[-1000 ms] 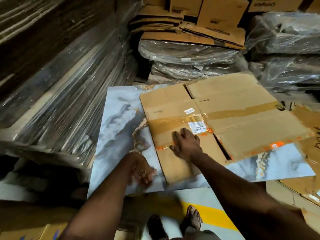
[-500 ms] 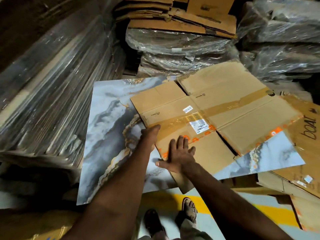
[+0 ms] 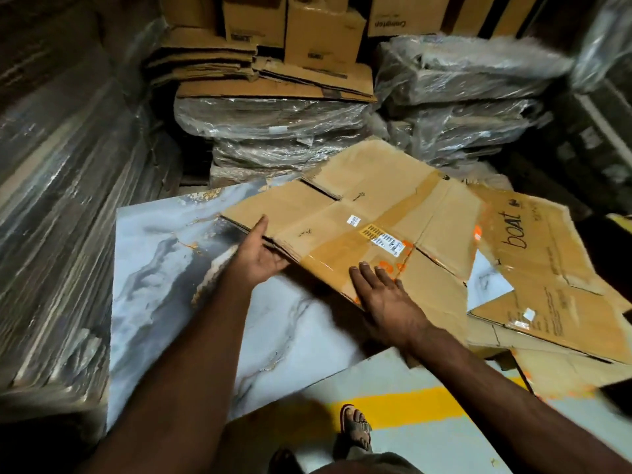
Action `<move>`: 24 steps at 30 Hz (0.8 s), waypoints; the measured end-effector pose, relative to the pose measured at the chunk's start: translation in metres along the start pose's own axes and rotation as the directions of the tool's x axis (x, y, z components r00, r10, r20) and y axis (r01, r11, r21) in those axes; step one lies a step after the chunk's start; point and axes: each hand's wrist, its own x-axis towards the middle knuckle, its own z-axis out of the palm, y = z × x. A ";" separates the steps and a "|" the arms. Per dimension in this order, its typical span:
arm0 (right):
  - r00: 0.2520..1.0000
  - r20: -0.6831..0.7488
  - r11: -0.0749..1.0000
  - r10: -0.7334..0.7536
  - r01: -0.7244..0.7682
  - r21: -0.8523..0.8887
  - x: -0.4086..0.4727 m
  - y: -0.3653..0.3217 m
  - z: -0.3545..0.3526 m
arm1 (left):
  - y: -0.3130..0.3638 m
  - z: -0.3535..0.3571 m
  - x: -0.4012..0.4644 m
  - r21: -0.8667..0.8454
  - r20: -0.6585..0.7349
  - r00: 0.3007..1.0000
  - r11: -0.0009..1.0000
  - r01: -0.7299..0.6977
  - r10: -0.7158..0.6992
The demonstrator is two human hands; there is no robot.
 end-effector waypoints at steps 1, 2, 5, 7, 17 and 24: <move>1.000 -0.006 1.000 -0.010 0.010 0.022 -0.005 0.012 -0.003 | 0.000 0.008 -0.002 0.001 0.044 0.999 1.000 0.028 -0.028; 1.000 -0.019 0.999 -0.017 0.018 0.043 -0.009 0.025 -0.005 | 0.000 0.015 -0.005 0.040 0.078 0.996 0.998 0.047 -0.050; 0.995 -0.096 0.998 0.017 -0.011 0.062 -0.022 0.062 -0.010 | -0.007 0.042 -0.010 0.221 0.134 0.988 0.974 0.046 -0.077; 0.985 -0.140 0.995 0.098 -0.094 0.033 -0.029 0.077 -0.013 | -0.014 0.067 -0.011 0.280 0.117 0.992 0.960 0.009 -0.044; 0.835 -0.309 0.886 0.455 -0.386 0.258 -0.042 0.151 -0.017 | -0.049 0.153 0.007 0.404 0.181 0.976 0.896 -0.184 0.118; 0.707 -0.560 0.887 0.431 -0.220 0.405 -0.043 0.291 -0.062 | -0.107 0.258 0.027 0.284 0.211 0.921 0.881 -0.379 0.328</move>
